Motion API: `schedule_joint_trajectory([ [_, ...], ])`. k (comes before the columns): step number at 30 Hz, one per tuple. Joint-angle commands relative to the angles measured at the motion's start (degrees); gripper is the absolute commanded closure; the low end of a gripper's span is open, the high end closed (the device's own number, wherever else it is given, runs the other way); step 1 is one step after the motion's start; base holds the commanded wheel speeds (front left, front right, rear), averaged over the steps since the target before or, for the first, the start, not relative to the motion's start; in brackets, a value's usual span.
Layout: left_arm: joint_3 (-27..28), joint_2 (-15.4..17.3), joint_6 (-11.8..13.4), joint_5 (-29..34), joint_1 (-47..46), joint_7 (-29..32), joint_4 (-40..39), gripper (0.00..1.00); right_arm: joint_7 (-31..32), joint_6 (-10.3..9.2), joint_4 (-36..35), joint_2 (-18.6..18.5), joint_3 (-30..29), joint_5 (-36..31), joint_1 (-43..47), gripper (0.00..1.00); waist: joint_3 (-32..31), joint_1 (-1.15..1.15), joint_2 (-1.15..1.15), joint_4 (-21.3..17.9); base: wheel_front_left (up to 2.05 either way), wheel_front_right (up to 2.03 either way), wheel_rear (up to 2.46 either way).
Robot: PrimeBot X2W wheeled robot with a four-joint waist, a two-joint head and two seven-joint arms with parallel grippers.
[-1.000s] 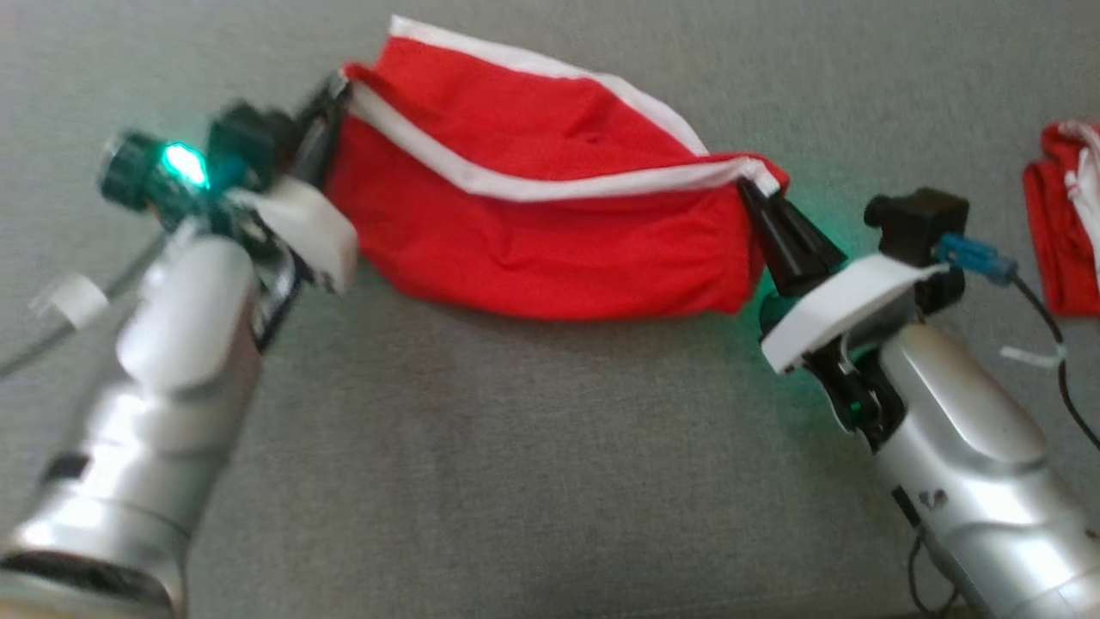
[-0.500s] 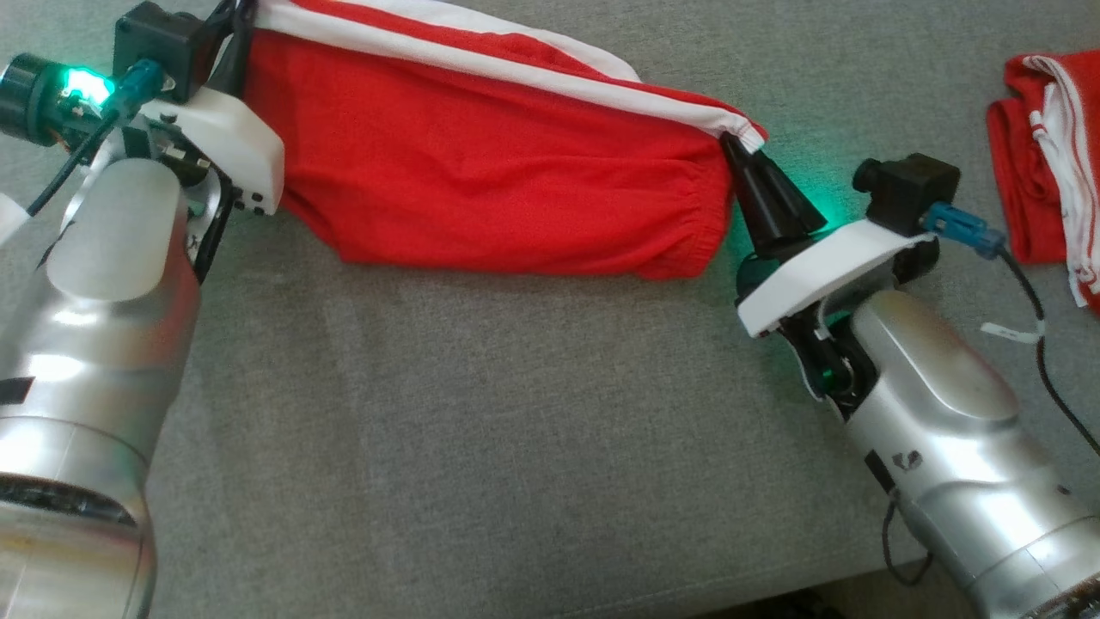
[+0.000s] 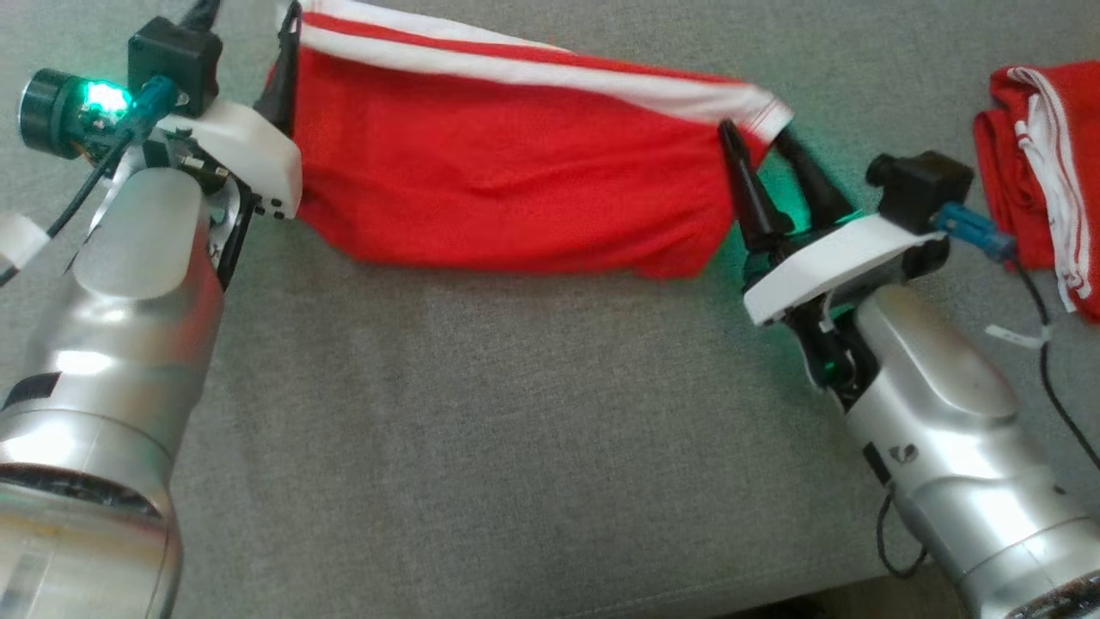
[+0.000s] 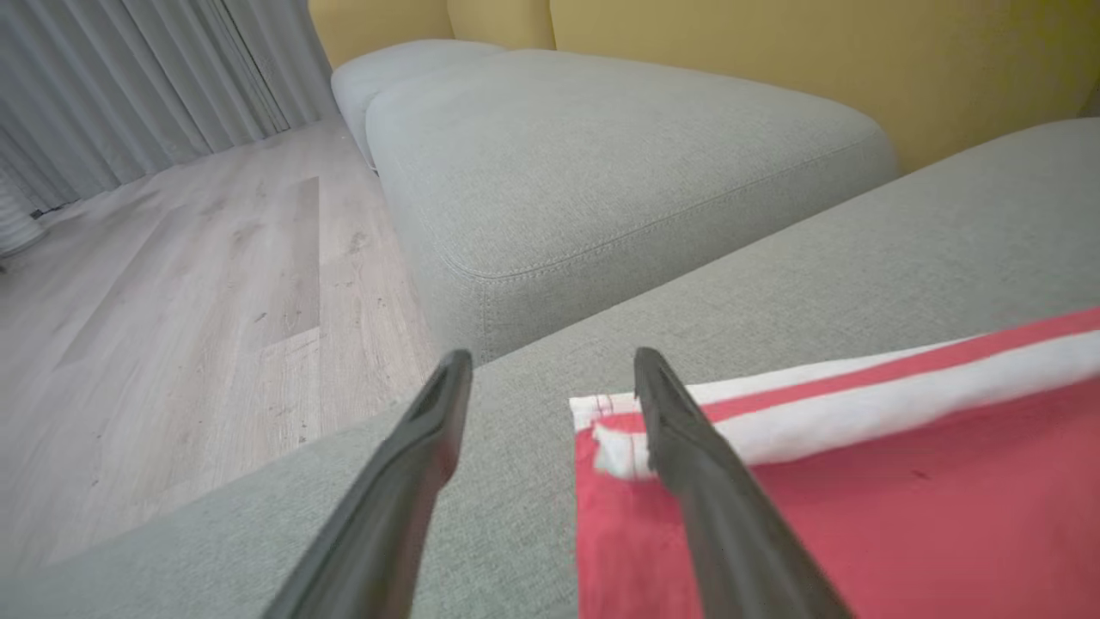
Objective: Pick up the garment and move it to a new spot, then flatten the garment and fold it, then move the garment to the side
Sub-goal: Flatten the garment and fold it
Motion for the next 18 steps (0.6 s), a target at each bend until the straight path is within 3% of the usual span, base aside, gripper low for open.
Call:
schedule_joint_trajectory([
  [1, 1.3, 1.6, 0.6, -0.5, -1.4, -0.9, -1.2, 0.0, -0.8, -0.04, -2.1, 0.5, -1.1, -1.6, 0.5, 0.0, -0.4, 0.0, 0.0, 0.1, 0.0, 0.0, 0.0],
  [13, 7.2, 0.5, 3.0, -4.5, 12.2, -1.6, -9.8, 0.0, -0.8, -0.04, -14.2, 5.7, -24.3, -25.3, 14.2, 0.0, -4.1, 0.0, 0.0, 1.2, 0.0, 0.0, 0.0],
  [18, 9.3, -1.1, 2.2, -6.1, 15.6, -1.6, -11.1, 0.0, -0.8, -0.04, -17.9, 6.9, -29.2, -30.7, 18.7, 0.0, -4.4, 0.0, 0.0, 1.1, 0.0, 0.0, 0.0],
])
